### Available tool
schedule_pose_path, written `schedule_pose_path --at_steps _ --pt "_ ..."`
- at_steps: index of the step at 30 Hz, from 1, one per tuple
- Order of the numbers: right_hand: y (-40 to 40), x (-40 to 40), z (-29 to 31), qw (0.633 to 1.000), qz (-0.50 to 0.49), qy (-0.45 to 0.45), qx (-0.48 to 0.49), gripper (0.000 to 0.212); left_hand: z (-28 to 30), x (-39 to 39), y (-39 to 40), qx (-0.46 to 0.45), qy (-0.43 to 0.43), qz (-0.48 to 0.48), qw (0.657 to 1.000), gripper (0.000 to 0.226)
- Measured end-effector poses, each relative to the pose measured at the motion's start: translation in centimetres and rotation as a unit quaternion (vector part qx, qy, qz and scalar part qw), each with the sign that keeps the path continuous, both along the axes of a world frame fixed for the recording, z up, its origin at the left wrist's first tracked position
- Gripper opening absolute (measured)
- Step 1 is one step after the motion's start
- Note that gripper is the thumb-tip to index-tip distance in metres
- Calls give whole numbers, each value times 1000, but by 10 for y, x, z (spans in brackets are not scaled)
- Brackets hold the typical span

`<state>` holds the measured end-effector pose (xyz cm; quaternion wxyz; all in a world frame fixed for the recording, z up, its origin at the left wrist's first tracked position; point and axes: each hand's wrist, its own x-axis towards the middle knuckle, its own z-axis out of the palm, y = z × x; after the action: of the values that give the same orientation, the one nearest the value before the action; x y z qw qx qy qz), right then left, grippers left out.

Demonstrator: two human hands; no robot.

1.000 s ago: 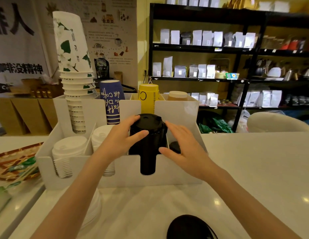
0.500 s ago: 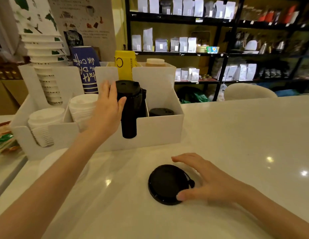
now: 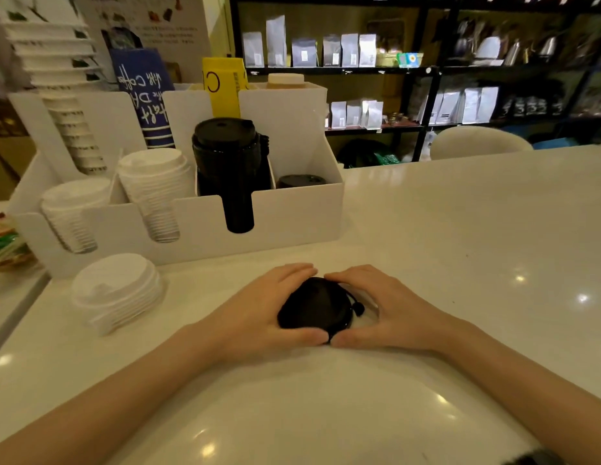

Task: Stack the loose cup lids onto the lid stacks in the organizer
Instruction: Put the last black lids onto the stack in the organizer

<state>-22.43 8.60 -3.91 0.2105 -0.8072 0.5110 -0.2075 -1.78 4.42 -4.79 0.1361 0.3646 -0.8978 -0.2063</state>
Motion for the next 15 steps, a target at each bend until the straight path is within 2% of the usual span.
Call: schedule_pose_path --at_steps 4,9,15 --pt "1 0 0 1000 -10 -7 10 65 -3 1 2 10 -7 -14 1000 95" --pt "1 0 1 1000 -9 -22 19 56 1 1 -3 14 30 8 999 87" --pt "-6 0 7 993 -56 -100 33 56 24 5 -11 61 89 18 994 77"
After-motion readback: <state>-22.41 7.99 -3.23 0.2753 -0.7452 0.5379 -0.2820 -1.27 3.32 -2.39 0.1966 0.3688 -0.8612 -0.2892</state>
